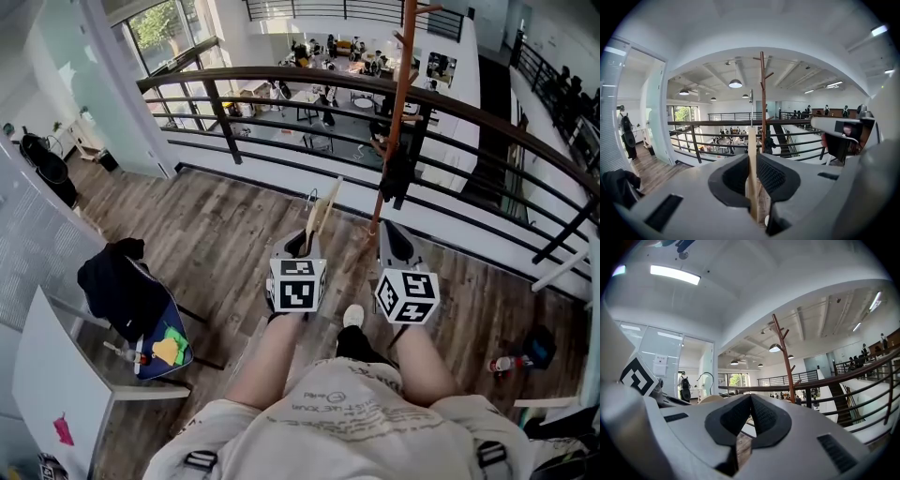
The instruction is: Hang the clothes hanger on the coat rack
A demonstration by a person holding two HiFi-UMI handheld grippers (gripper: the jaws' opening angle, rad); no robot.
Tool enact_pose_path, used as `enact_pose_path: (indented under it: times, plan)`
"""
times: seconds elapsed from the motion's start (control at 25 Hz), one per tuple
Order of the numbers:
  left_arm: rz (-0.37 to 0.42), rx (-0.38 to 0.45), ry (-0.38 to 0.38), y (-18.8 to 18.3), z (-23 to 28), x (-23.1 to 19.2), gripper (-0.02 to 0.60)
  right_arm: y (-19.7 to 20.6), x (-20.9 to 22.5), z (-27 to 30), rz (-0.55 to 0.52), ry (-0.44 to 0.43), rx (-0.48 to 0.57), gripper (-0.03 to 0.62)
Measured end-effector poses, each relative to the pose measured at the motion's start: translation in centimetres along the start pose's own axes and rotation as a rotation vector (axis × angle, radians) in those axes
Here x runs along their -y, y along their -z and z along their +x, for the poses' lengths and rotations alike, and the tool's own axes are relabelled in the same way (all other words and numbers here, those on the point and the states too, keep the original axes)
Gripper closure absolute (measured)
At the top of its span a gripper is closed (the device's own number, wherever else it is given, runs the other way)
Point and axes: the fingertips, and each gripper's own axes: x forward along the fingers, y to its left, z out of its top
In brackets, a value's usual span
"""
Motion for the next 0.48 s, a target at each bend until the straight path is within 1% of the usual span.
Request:
enact_pose_path:
  times: [0.28, 0.48]
  plan:
    - [0.012, -0.003, -0.002, -2.2, 5.9, -1.5, 0.531, 0.2, 2.5, 5.8, 0.004, 0.008, -0.001, 0.591]
    - [0.013, -0.016, 0.023, -3.8, 10.9, -1.5, 0.531, 0.5, 5.4, 9.9, 0.007, 0.024, -0.017, 0.591]
